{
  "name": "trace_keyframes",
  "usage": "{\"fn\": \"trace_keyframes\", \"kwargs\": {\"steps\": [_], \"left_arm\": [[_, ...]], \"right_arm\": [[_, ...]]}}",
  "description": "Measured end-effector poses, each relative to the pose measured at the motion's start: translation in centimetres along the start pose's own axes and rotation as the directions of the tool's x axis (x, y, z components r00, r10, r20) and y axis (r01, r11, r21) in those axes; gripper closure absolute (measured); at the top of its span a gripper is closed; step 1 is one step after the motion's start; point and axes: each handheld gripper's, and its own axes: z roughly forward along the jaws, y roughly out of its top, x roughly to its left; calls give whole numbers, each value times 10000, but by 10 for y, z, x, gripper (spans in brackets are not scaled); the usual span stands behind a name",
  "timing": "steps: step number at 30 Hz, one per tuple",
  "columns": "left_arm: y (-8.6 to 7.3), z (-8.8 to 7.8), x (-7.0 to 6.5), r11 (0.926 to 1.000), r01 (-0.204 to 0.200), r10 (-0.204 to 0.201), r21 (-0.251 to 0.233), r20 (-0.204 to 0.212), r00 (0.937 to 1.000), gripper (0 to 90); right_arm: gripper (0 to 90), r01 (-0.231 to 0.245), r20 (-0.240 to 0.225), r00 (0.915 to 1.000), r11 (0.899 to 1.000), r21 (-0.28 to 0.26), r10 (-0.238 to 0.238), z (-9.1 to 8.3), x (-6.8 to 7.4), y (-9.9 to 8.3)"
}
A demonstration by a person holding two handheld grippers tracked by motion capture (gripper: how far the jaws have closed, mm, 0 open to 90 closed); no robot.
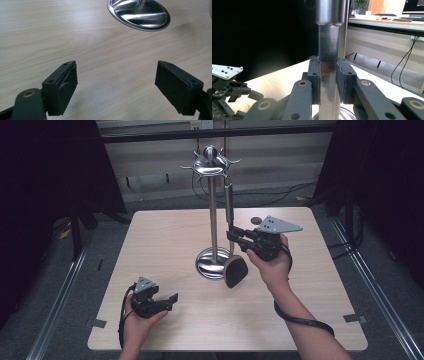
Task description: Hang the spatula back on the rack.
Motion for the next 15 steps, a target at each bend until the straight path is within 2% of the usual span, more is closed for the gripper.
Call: {"fn": "trace_keyframes", "kwargs": {"steps": [15], "left_arm": [[5, 7, -1, 10000, -71, 71, 17, 81, 9999, 180]], "right_arm": [[749, -75, 202, 9998, 9999, 106, 73, 3, 2, 1]]}}
